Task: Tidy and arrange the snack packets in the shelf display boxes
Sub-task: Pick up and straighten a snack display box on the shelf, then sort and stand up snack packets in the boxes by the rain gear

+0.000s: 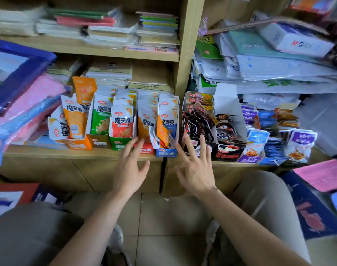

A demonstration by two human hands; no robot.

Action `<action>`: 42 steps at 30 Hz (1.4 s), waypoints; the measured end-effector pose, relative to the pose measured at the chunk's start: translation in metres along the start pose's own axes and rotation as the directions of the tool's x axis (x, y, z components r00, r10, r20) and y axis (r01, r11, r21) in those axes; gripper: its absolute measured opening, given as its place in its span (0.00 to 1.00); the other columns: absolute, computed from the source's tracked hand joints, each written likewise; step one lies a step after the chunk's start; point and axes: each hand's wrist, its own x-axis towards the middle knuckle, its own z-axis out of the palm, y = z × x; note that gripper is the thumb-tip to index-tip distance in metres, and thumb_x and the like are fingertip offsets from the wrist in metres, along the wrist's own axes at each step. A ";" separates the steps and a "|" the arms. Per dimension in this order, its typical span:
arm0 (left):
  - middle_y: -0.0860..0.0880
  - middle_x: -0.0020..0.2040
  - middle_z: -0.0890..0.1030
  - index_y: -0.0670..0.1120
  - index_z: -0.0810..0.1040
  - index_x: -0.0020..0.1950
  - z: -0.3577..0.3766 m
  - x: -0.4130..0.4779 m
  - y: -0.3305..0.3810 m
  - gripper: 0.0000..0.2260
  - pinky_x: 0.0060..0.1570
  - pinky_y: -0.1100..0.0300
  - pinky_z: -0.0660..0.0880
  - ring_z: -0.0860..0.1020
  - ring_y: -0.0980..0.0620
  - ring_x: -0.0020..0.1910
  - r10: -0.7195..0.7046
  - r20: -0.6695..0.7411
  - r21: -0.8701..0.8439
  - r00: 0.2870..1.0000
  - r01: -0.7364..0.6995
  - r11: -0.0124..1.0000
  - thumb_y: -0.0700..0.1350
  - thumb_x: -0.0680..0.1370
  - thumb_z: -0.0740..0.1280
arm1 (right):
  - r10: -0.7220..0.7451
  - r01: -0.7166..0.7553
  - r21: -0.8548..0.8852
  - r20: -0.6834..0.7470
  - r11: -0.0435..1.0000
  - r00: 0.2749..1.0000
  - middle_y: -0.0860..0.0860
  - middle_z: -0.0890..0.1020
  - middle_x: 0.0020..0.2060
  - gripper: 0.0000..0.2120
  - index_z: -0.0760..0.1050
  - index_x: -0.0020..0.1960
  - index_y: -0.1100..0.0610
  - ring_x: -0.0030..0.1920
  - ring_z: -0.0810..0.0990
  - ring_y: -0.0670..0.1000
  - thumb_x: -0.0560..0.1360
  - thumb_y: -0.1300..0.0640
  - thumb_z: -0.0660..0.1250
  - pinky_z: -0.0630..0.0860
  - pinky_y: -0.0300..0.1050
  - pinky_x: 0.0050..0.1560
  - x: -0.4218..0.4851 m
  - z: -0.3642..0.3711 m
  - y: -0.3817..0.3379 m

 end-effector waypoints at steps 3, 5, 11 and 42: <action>0.53 0.78 0.65 0.50 0.68 0.78 -0.001 0.000 0.001 0.31 0.64 0.47 0.77 0.66 0.50 0.75 -0.014 0.013 -0.016 1.000 0.014 1.000 0.47 0.76 0.74 | 0.004 -0.004 -0.024 0.010 1.000 1.000 0.48 0.48 0.82 0.37 0.54 0.81 0.46 0.78 0.39 0.70 0.75 0.43 0.64 0.50 0.70 0.76 -0.004 -0.006 0.002; 0.53 0.79 0.64 0.50 0.67 0.78 -0.003 0.000 0.003 0.31 0.66 0.47 0.76 0.65 0.50 0.76 -0.028 0.034 -0.024 0.999 0.028 0.999 0.47 0.77 0.74 | 0.017 -0.016 -0.009 0.034 1.000 0.999 0.48 0.46 0.82 0.37 0.54 0.81 0.48 0.78 0.38 0.70 0.75 0.43 0.63 0.50 0.71 0.76 -0.005 -0.011 -0.001; 0.59 0.80 0.60 0.54 0.67 0.79 -0.023 -0.011 0.014 0.31 0.63 0.46 0.78 0.72 0.49 0.72 -0.050 0.119 -0.134 0.992 0.066 0.989 0.45 0.77 0.73 | 0.052 -0.059 0.122 0.053 0.991 0.997 0.50 0.65 0.76 0.28 0.71 0.71 0.48 0.76 0.57 0.67 0.71 0.45 0.66 0.56 0.71 0.72 -0.013 -0.041 -0.023; 0.49 0.66 0.75 0.50 0.78 0.69 -0.177 0.019 -0.105 0.26 0.66 0.45 0.73 0.73 0.45 0.66 -0.207 -0.100 0.324 0.973 0.228 0.918 0.37 0.72 0.74 | -0.535 0.482 0.328 0.091 0.812 0.840 0.50 0.68 0.74 0.29 0.66 0.75 0.50 0.72 0.61 0.58 0.77 0.49 0.69 0.62 0.58 0.70 0.138 -0.040 -0.171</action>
